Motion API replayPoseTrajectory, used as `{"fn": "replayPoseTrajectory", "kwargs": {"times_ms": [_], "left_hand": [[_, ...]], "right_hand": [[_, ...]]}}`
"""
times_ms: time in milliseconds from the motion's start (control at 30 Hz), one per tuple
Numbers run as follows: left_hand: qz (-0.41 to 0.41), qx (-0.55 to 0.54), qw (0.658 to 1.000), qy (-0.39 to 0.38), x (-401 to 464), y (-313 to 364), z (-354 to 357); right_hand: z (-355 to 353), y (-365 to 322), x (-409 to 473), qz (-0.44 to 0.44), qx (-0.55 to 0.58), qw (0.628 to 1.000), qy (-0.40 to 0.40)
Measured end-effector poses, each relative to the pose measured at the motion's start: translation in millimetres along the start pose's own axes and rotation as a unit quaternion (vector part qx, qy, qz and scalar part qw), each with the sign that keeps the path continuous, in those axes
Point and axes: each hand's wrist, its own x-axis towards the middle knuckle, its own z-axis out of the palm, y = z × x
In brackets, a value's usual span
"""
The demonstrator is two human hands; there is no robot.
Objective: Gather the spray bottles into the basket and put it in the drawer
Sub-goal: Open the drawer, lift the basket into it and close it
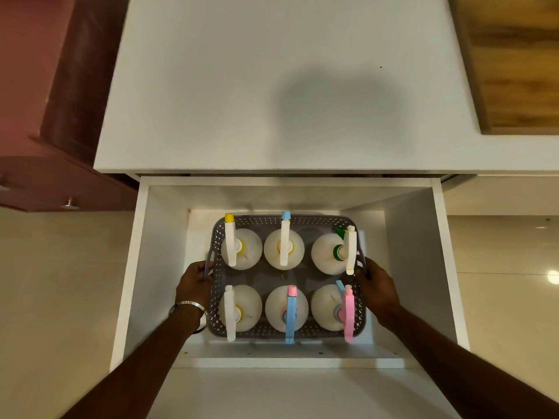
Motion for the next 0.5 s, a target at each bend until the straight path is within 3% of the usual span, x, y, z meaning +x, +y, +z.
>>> {"fn": "replayPoseTrajectory", "kwargs": {"times_ms": [367, 500], "left_hand": [[0.013, -0.012, 1.0, -0.014, -8.4, 6.3, -2.6], [-0.03, -0.037, 0.999, -0.008, -25.2, 11.4, -21.9]], "right_hand": [[-2.4, -8.1, -7.6, 0.008, -0.042, 0.999, 0.006], [-11.5, -20.4, -26.3, -0.011, -0.079, 0.997, 0.016]]}}
